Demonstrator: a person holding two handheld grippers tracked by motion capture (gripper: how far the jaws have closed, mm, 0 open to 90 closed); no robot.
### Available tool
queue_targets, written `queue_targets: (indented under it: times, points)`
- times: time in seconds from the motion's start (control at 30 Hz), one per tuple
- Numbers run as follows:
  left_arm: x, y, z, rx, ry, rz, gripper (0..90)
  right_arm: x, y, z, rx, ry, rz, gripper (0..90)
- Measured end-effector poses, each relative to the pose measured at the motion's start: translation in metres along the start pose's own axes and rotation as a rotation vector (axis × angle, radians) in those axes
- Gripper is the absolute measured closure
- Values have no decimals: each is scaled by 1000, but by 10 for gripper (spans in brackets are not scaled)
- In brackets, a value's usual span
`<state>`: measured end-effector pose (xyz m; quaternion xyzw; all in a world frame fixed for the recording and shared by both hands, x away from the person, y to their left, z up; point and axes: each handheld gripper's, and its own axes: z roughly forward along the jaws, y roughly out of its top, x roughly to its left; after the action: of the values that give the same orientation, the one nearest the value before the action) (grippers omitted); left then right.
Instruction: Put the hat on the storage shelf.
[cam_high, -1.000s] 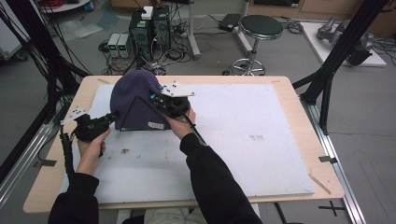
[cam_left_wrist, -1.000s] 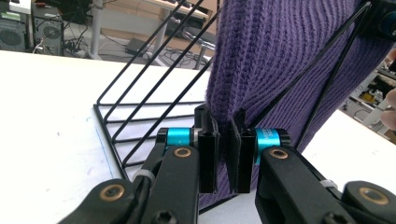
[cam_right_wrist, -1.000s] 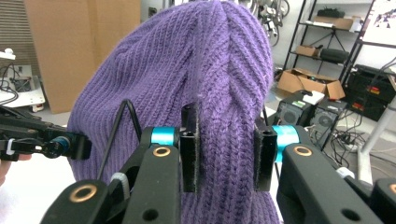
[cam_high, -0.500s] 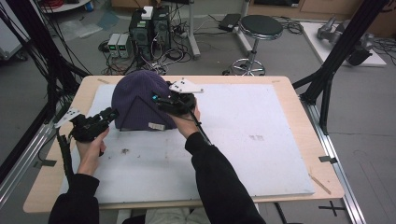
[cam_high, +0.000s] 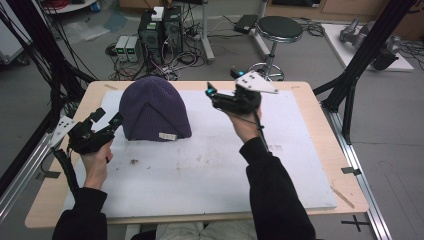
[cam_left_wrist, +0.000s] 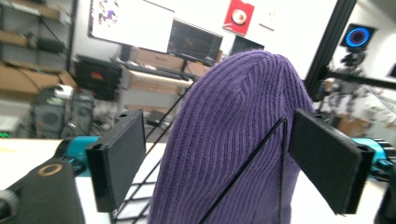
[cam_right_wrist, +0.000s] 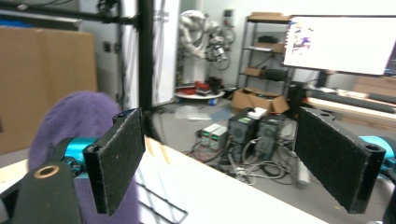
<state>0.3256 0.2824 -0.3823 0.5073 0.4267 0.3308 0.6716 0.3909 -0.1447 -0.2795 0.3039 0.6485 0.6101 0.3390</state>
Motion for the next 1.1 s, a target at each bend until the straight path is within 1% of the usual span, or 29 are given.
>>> queue_targets:
  times: [0.03, 0.1, 0.2, 0.23, 0.27, 0.33, 0.4, 0.47, 0.5, 0.57, 0.63, 0.67, 0.73, 0.87, 0.9, 0.97, 1.0, 1.07, 1.1]
  points:
    - [-3, 0, 1, -5, 4, 2, 169, -6, 1, -7, -5, -17, 9, 144]
    - [-7, 1, 2, -10, 8, 14, 163, -15, 3, -20, -10, -40, 9, 132]
    - [-11, 2, 3, 0, 5, 31, 153, -24, 5, -40, -13, -73, -7, 124]
    - [-11, 2, 3, 14, 10, 42, 149, -27, 5, -46, -13, -77, -19, 123]
    - [-11, 3, 2, 16, 13, 47, 144, -29, 6, -52, -6, -86, -37, 123]
    - [-10, 6, -1, 14, 25, 40, 138, -36, 8, -64, 9, -98, -72, 123]
    - [-10, 10, -5, 9, 36, 39, 137, -44, 9, -76, 22, -114, -84, 119]
    - [-10, 13, -9, 5, 43, 54, 132, -51, 9, -89, 27, -134, -95, 119]
    - [-10, 14, -11, -1, 41, 54, 132, -54, 9, -95, 26, -143, -103, 119]
    - [-9, 14, -14, -14, 24, 44, 131, -59, 8, -106, 30, -161, -101, 120]
    - [-11, 14, -17, -13, 19, 55, 121, -62, 5, -118, 24, -190, -79, 119]
    - [-12, 13, -18, -9, 20, 62, 121, -63, 4, -124, 16, -204, -86, 119]
    - [-14, 12, -20, -9, 22, 63, 121, -65, 0, -135, 13, -231, -80, 119]
    - [-18, 9, -24, -14, 23, 67, 121, -69, -11, -151, 22, -262, -66, 119]
    - [-19, 8, -25, -20, 27, 61, 121, -69, -14, -154, 18, -269, -70, 120]
    - [-21, 5, -27, -33, 36, 48, 121, -70, -24, -160, 10, -289, -71, 120]
    - [-21, 3, -28, -34, 40, 50, 121, -70, -29, -162, 8, -298, -65, 119]
    - [-22, -1, -29, -29, 48, 55, 121, -71, -39, -166, 16, -300, -56, 120]
    - [-22, -3, -30, -25, 43, 54, 121, -72, -46, -168, 18, -304, -39, 120]
